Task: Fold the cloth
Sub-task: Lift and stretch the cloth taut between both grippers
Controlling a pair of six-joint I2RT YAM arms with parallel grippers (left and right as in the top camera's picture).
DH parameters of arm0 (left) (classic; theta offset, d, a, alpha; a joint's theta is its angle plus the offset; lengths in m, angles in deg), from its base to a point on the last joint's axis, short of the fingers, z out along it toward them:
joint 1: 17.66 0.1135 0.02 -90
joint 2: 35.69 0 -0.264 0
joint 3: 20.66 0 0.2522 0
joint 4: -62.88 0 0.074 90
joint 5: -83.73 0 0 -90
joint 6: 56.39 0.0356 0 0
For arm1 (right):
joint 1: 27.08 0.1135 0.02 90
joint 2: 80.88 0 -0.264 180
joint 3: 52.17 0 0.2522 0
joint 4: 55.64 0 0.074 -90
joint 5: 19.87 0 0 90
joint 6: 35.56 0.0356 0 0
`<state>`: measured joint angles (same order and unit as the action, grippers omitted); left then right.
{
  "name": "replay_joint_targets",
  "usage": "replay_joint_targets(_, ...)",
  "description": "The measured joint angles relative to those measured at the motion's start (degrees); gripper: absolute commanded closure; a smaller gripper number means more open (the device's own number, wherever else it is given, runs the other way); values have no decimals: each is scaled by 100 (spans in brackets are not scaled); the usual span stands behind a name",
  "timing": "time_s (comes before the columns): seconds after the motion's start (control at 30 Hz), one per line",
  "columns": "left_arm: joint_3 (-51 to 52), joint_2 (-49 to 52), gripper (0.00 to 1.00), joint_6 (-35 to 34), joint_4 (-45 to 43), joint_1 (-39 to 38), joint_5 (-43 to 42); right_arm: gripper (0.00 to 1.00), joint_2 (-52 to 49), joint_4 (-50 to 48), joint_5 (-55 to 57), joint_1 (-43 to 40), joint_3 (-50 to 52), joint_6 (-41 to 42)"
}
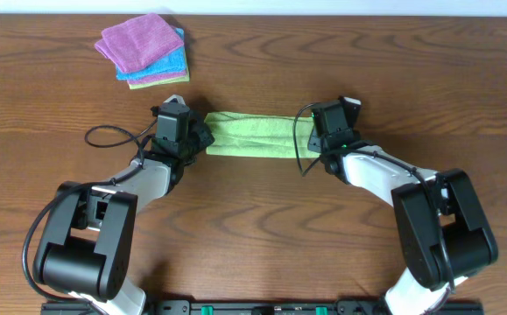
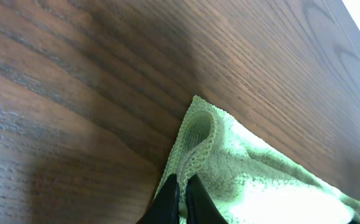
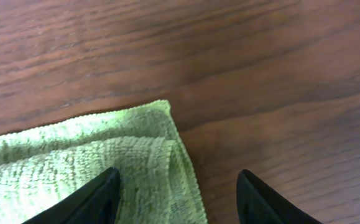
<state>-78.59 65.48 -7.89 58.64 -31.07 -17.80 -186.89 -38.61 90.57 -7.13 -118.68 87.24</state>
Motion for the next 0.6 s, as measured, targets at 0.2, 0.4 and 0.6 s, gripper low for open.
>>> replay_joint_targets(0.2,0,0,75,208,0,0,35,34,7,76,66,-13,0,-20)
replay_joint_targets(0.4,0,-15,55,533,11,0,48,32,361,275,92,-13,0,-22)
replay_joint_targets(0.6,0,-341,44,704,271,0,61,28,800,682,107,-13,0,-20)
